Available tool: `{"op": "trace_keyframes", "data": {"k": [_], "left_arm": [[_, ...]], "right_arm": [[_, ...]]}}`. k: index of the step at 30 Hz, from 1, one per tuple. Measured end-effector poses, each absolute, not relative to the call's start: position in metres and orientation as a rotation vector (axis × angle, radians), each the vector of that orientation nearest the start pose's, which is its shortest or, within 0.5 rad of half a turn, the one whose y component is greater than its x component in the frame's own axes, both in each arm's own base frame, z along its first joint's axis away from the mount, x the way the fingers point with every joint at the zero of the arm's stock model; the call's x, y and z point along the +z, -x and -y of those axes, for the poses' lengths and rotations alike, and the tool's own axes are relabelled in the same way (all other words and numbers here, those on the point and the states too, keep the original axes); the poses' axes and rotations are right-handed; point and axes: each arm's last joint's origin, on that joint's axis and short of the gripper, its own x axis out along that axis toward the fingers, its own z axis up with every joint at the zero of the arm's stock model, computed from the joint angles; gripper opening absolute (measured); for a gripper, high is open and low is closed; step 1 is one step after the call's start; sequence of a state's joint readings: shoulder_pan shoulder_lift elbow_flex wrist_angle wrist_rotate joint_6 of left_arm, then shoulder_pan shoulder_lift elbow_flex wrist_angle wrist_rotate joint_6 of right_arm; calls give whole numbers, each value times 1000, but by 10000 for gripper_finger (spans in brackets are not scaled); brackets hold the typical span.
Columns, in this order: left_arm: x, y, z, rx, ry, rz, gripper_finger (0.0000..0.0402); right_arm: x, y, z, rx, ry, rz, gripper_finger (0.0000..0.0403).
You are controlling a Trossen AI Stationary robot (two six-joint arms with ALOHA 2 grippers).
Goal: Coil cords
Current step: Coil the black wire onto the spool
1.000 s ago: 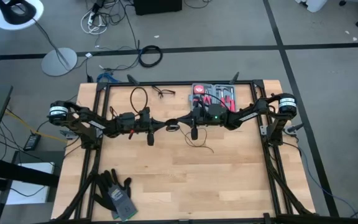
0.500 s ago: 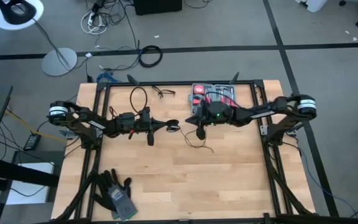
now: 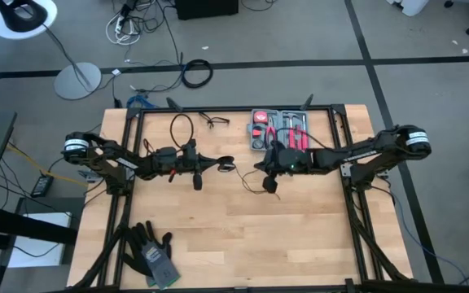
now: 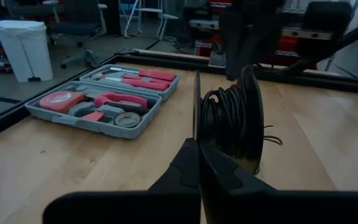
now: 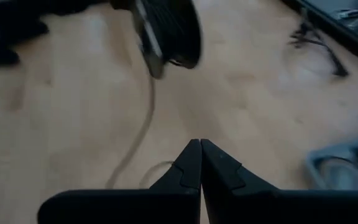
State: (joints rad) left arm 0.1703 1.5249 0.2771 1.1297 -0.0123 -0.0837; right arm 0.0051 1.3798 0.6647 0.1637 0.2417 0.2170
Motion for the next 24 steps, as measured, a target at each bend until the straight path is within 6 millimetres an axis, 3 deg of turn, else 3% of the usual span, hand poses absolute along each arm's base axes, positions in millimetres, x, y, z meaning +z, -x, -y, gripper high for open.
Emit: {"op": "trace_keyframes", "data": {"k": [6, 12, 19, 24], "left_arm": [[142, -235, -41, 183, 92, -115, 0], [142, -235, -39, 147, 95, -122, 0], [141, -235, -39, 122, 97, -124, 0], [142, -235, -38, 111, 97, -117, 0]], "right_arm": [[187, -300, -5, -240, -127, -375, 8], [173, -315, -3, -244, -142, -303, 51], [176, -321, 0, -249, -137, -285, 100], [179, -323, 1, -243, -103, -278, 111]]}}
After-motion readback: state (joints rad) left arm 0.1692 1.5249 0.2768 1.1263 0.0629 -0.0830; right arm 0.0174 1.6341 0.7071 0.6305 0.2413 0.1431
